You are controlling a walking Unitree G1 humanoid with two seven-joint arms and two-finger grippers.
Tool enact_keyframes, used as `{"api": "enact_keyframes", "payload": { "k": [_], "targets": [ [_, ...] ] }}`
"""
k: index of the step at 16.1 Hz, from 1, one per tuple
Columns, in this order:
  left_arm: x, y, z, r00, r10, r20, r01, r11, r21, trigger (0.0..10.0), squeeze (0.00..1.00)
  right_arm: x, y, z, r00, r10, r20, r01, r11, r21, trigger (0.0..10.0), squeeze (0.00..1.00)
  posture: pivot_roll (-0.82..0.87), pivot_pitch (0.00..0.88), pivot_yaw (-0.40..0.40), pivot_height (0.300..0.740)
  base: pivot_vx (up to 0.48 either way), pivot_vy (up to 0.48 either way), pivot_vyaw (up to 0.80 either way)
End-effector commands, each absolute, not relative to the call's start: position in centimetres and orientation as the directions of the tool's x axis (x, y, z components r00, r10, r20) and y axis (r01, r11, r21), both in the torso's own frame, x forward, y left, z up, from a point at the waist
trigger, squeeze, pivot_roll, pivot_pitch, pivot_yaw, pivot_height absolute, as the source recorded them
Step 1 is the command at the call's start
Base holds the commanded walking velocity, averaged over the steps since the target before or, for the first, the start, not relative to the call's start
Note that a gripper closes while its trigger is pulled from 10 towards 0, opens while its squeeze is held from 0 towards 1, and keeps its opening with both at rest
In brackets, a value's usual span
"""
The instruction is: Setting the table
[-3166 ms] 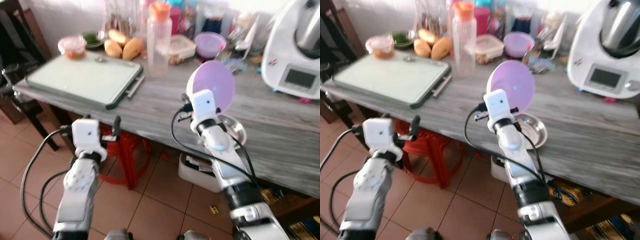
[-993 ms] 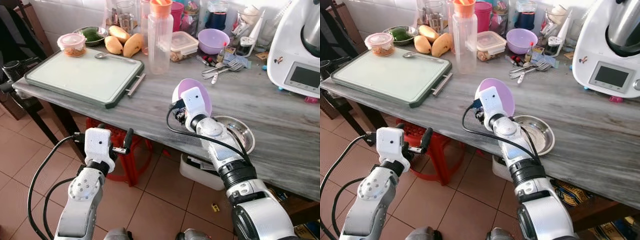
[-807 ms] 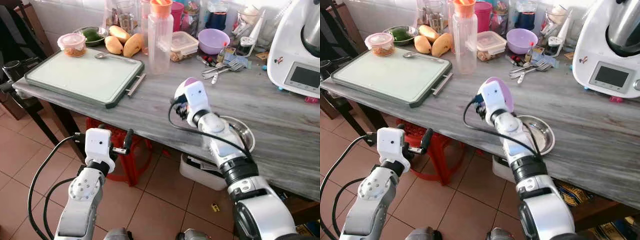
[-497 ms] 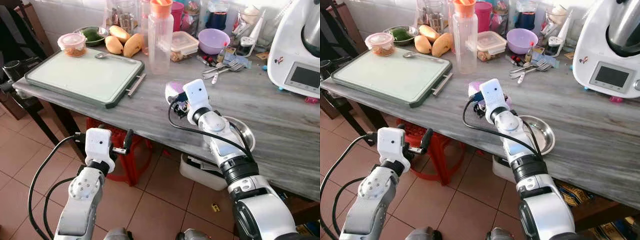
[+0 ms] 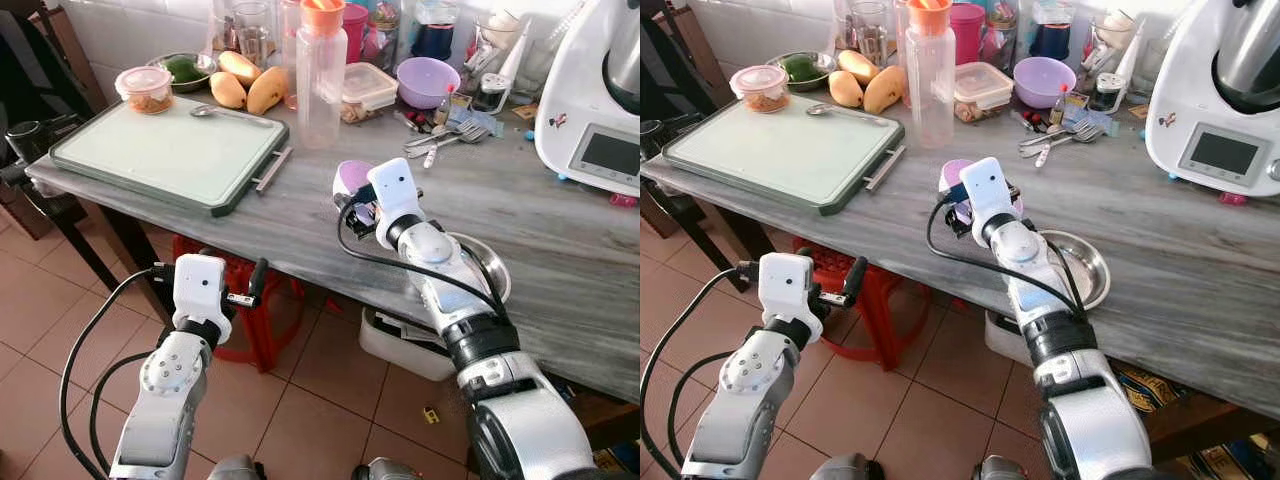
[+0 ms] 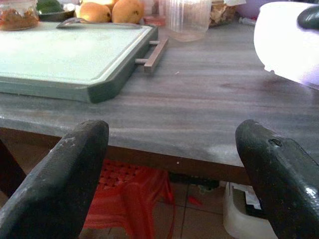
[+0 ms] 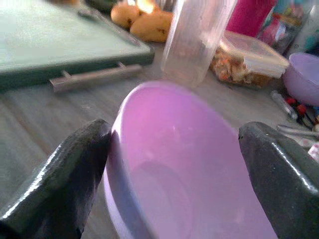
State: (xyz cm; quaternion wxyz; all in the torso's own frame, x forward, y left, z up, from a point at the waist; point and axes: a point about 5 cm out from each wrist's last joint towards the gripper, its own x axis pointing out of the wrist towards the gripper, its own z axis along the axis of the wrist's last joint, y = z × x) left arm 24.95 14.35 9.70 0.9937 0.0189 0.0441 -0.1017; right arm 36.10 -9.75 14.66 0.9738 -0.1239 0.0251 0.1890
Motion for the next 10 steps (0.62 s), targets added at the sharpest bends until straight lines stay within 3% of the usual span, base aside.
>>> {"api": "enact_keyframes", "payload": {
  "k": [1,8,10],
  "targets": [
    [25.1,14.3,9.5,0.973,-0.203,-0.107,0.207,0.978,0.033,10.0,0.00,35.8,-9.5,15.4,0.923,0.381,-0.053,-0.382,0.895,-0.230,10.0,1.00,0.04,0.001,0.000,0.740,0.000,0.000,0.00],
    [25.3,14.1,9.1,0.967,-0.216,-0.131,0.223,0.974,0.038,10.0,0.00,33.5,-9.6,15.6,0.923,0.383,0.044,-0.368,0.910,-0.191,10.0,1.00,0.02,0.000,0.009,0.740,0.000,0.000,0.00],
    [25.4,14.1,9.1,0.968,-0.213,-0.129,0.220,0.975,0.038,10.0,0.00,32.0,-11.3,15.9,0.955,0.280,0.095,-0.257,0.945,-0.200,10.0,1.00,0.01,0.000,0.009,0.740,0.000,0.000,0.00]
  ]
}}
